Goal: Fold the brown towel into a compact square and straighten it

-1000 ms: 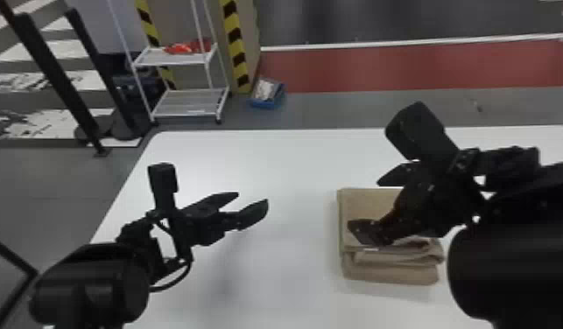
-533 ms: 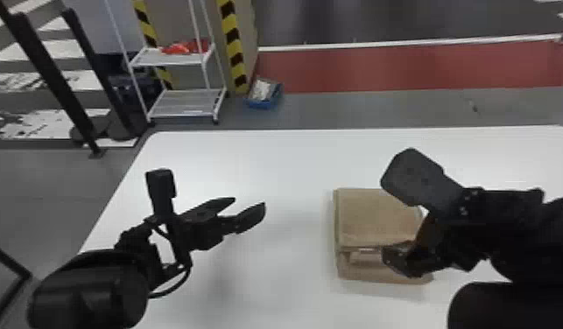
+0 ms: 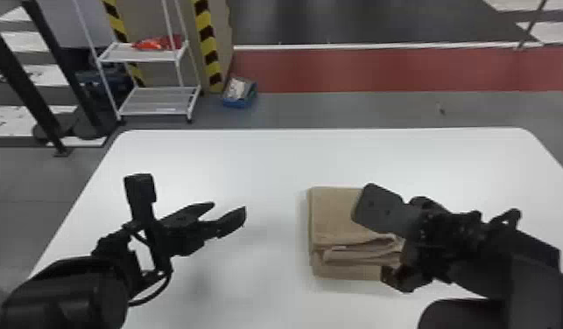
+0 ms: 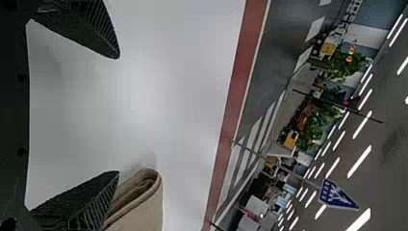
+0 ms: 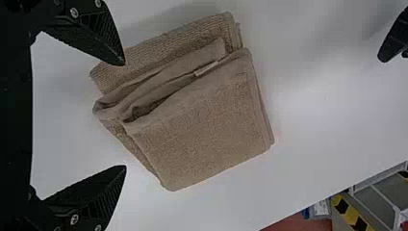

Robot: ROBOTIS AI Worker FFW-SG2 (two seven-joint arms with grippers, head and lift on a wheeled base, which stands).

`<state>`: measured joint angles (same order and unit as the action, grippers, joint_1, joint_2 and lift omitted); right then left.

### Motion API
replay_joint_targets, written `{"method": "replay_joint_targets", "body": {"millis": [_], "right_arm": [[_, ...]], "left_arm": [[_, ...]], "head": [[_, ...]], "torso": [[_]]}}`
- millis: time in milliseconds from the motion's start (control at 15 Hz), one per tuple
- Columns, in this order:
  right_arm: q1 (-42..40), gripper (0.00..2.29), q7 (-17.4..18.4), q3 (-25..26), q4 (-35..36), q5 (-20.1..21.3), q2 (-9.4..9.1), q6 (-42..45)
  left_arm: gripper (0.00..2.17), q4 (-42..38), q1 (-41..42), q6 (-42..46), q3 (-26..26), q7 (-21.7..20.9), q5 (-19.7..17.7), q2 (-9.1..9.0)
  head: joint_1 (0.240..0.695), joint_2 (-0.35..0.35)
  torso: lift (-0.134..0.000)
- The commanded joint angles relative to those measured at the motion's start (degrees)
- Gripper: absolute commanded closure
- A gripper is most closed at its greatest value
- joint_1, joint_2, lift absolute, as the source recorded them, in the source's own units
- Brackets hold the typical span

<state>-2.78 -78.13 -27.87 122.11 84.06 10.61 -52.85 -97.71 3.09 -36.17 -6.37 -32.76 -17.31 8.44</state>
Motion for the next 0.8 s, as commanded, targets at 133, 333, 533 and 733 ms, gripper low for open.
{"method": "replay_joint_targets", "body": {"millis": [133,333,533,733], "right_arm": [[0.9,0.15,-0.2,-1.6,-3.8,1.1,1.08,1.4],[2.7,0.18,-0.2,-2.9,-7.6,1.6,0.91,2.1],[4.5,0.18,-0.2,-4.0,-9.8,1.6,-0.32,1.7],[6.3,0.18,-0.2,-4.9,-12.1,1.6,-2.08,1.4]], "left_arm": [[0.02,0.2,0.1,0.0,0.4,0.1,0.9,-0.71],[0.02,0.2,0.3,0.0,0.7,0.1,1.2,-1.06],[0.02,0.2,0.6,0.0,0.8,0.1,1.5,-1.06],[0.02,0.1,0.9,0.0,0.8,0.0,1.5,-1.06]], "head": [[0.695,0.037],[0.695,0.031],[0.695,0.031],[0.695,0.042]], "torso": [[-0.124],[-0.124],[-0.124],[-0.124]]}}
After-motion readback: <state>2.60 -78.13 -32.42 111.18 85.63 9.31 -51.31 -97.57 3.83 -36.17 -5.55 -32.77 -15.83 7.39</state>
